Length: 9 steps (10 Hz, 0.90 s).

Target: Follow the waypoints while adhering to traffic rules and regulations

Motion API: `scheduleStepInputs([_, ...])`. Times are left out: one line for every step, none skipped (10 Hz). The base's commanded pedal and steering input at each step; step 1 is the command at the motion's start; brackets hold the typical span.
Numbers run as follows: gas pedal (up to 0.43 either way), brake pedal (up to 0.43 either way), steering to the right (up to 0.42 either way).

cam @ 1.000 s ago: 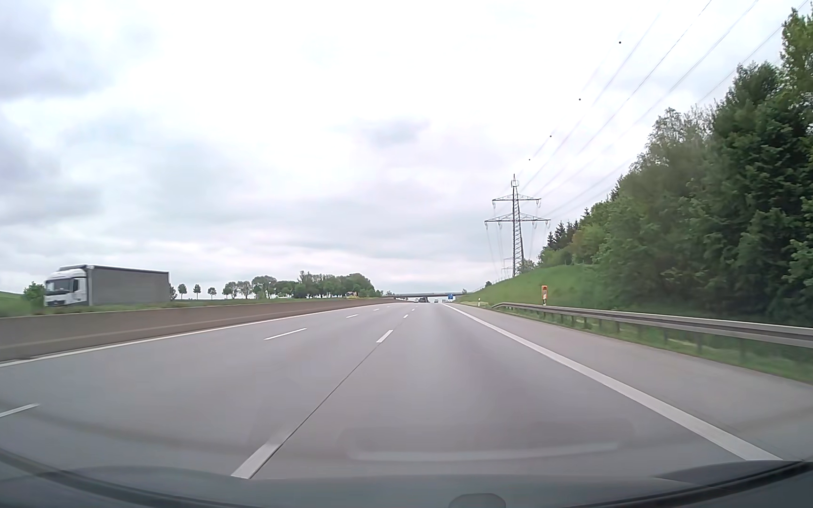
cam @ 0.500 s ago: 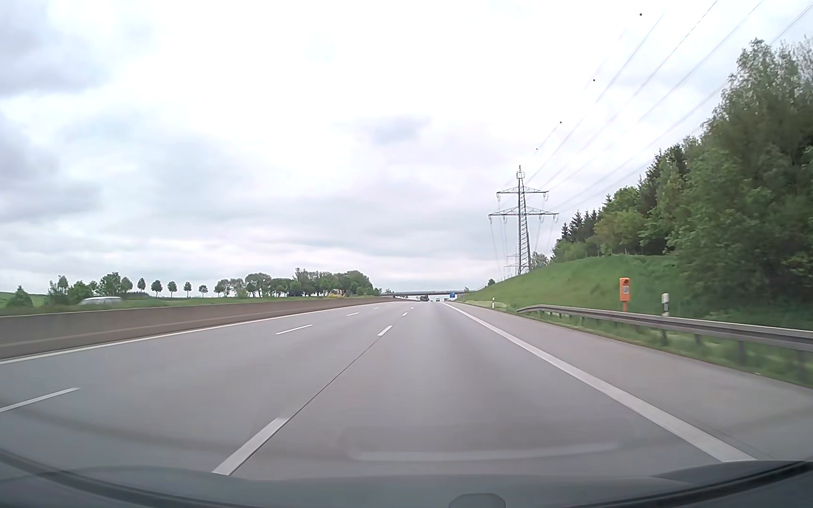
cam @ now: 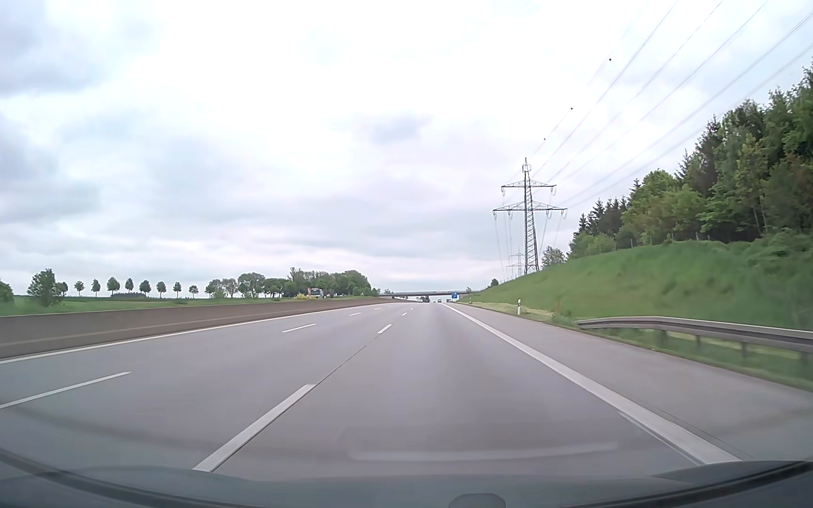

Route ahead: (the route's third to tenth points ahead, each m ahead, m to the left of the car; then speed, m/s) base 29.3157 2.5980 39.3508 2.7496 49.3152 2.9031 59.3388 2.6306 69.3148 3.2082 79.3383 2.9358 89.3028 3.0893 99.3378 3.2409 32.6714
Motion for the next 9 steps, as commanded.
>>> scheduleStepInputs([0.441,0.000,-0.003])
scheduleStepInputs([0.441,0.000,-0.002])
scheduleStepInputs([0.441,0.000,-0.002])
scheduleStepInputs([0.441,0.000,-0.002])
scheduleStepInputs([0.441,0.000,-0.002])
scheduleStepInputs([0.441,0.000,-0.002])
scheduleStepInputs([0.441,0.000,-0.002])
scheduleStepInputs([0.441,0.000,-0.001])
scheduleStepInputs([0.441,0.000,-0.002])
